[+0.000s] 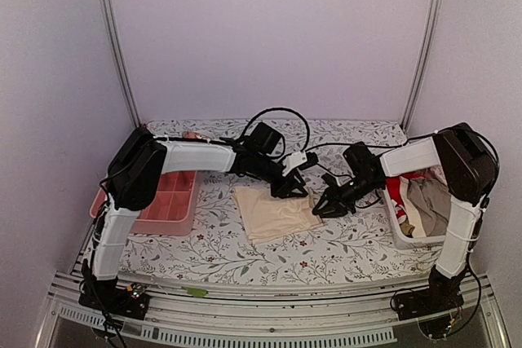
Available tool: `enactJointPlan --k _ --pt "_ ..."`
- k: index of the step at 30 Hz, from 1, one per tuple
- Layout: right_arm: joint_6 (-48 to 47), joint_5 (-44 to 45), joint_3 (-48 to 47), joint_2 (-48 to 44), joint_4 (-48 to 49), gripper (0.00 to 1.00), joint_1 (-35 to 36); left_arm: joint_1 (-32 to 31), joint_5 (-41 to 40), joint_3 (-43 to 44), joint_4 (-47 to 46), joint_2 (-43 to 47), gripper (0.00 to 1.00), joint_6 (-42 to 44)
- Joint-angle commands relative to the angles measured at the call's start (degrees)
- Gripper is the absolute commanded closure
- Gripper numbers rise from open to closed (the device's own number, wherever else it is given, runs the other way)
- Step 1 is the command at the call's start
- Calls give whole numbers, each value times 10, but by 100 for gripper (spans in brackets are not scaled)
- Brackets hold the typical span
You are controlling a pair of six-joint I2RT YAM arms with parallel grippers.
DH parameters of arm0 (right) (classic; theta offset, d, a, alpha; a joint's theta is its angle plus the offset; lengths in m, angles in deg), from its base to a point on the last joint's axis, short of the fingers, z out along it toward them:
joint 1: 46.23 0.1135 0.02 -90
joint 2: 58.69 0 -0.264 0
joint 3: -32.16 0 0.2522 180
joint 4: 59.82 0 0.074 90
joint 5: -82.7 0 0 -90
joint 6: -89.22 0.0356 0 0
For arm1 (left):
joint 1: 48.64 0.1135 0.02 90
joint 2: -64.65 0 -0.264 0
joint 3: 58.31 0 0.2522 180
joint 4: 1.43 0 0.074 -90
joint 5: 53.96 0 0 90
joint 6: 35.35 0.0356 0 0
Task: Roll the underwear
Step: Smooth out the underwear at the center of the board.
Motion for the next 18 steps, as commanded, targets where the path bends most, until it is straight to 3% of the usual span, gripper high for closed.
enactJointPlan --k 1,3,18 --pt "-19 -1 -23 -8 -21 87 5 15 -5 9 8 -19 62 -4" --pt "-20 -5 -31 -13 -27 100 5 15 -8 9 8 -20 62 -2" --pt "-32 23 2 -38 -66 100 -16 17 -72 15 26 -64 62 21"
